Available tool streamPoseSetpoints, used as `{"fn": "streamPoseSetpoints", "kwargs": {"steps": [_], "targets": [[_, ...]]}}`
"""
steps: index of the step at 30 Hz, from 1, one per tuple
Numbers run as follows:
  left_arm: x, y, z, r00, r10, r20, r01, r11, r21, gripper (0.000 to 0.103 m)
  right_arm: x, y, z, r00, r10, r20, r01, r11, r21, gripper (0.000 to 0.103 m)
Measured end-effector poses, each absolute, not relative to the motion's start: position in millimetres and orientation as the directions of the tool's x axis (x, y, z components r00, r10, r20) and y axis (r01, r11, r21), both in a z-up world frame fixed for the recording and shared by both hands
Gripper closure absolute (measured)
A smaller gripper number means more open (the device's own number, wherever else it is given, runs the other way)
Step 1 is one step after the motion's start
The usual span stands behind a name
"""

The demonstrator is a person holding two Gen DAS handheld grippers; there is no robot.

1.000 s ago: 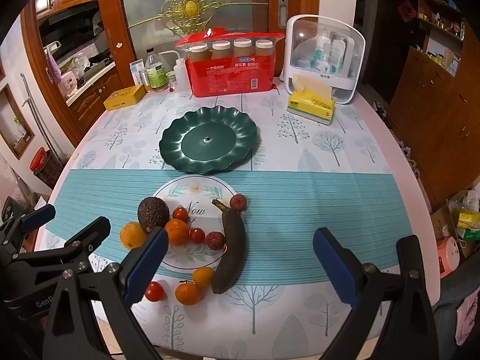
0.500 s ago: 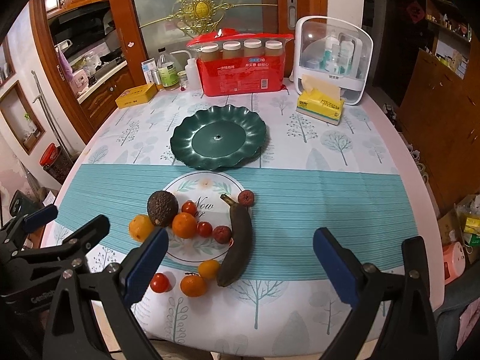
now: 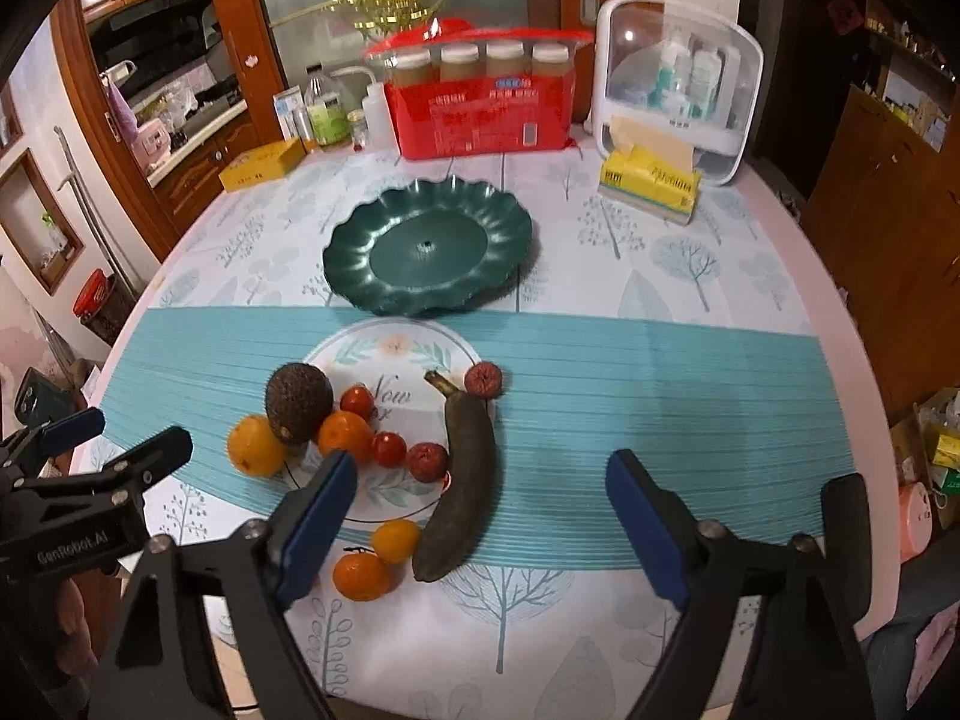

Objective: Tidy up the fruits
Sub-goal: 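Grasp the avocado with the left tool while the right tool grasps the banana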

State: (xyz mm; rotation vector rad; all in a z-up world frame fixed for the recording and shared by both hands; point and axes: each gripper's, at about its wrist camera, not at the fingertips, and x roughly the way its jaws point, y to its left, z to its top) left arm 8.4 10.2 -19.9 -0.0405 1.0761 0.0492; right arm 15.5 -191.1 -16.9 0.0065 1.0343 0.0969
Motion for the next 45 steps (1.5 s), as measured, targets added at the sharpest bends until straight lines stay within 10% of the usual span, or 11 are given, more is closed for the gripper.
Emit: {"fn": "streamPoseSetpoints", "kwargs": {"steps": [21,45], "targets": [[98.3,14.2,-107.6,0.335,-0.069,-0.94,-0.007,0.997,-0.076,0.002,87.2,-198.4,-124.2,0.286,0.19,-0.939,-0.045,0.982,0.185,0.046],[123.1,14.1,-152.5,0.235,-0.22,-0.947,0.006,0.974,-0.225,0.039,117.9,-179.6,-159.8,0.222,0.175,-0.959,-0.068,0.984,0.163,0.067]]}}
